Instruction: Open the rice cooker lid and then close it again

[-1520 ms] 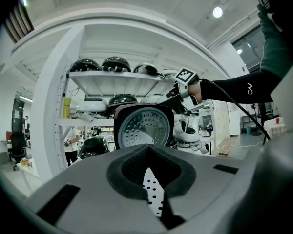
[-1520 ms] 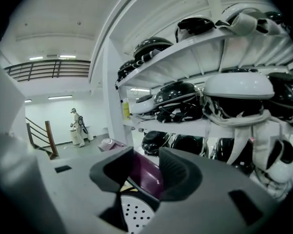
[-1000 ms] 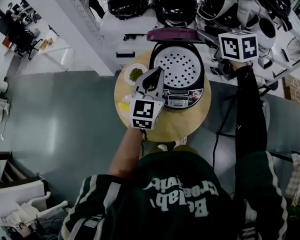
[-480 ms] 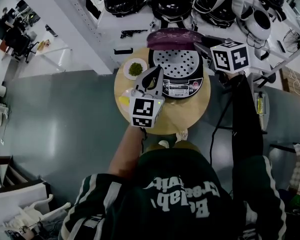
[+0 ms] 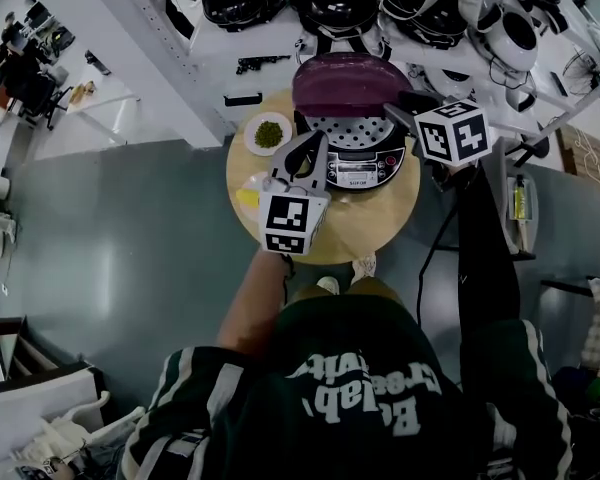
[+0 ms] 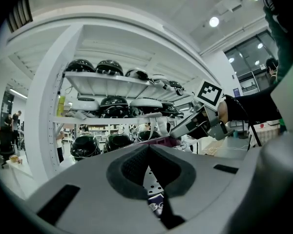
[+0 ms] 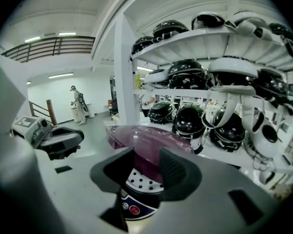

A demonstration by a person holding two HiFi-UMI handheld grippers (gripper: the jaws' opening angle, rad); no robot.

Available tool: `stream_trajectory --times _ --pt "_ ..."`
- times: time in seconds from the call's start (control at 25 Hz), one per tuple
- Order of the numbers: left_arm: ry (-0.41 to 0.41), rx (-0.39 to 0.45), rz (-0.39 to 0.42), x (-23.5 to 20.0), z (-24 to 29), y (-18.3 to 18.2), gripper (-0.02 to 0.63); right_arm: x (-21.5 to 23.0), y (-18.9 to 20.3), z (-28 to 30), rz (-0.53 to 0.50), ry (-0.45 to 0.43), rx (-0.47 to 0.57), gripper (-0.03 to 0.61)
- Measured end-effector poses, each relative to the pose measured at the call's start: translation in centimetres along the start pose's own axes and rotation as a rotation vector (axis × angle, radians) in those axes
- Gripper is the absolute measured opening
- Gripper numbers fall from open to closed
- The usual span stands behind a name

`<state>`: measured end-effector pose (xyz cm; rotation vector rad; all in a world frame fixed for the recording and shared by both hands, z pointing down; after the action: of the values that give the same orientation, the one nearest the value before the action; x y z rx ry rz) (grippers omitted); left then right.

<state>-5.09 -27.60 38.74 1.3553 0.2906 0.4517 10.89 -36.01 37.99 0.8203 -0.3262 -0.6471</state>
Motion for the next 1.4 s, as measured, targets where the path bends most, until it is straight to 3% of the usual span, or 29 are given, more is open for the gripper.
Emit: stream_trajectory --times 0.36,0.64,1.4 --pt "0.007 -0.016 0.000 -0.5 0.3 0.6 0.000 -0.8 3.0 1.0 0.126 -0.062 0.012 0.153" --pt "0.021 -0.026 -0.005 -0.7 1.0 1.1 0.000 0.0 5.2 2.0 0.267 -0.059 0.054 0.068" --pt "0.038 -0.047 -0.030 -1.0 2.2 2.3 0.000 -0.9 8.3 5.7 0.167 0.042 -0.099 0.032"
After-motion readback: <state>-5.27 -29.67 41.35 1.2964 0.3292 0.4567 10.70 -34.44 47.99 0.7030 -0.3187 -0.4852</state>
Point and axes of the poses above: the fingertips, and each gripper's own axes: z forward along the fingers, x to its right, y out of its underside, the point moved 3 cm from there along -z, backward along the fingers, and after that the axes turned 8 degrees about -x, right-handed, at the moved point
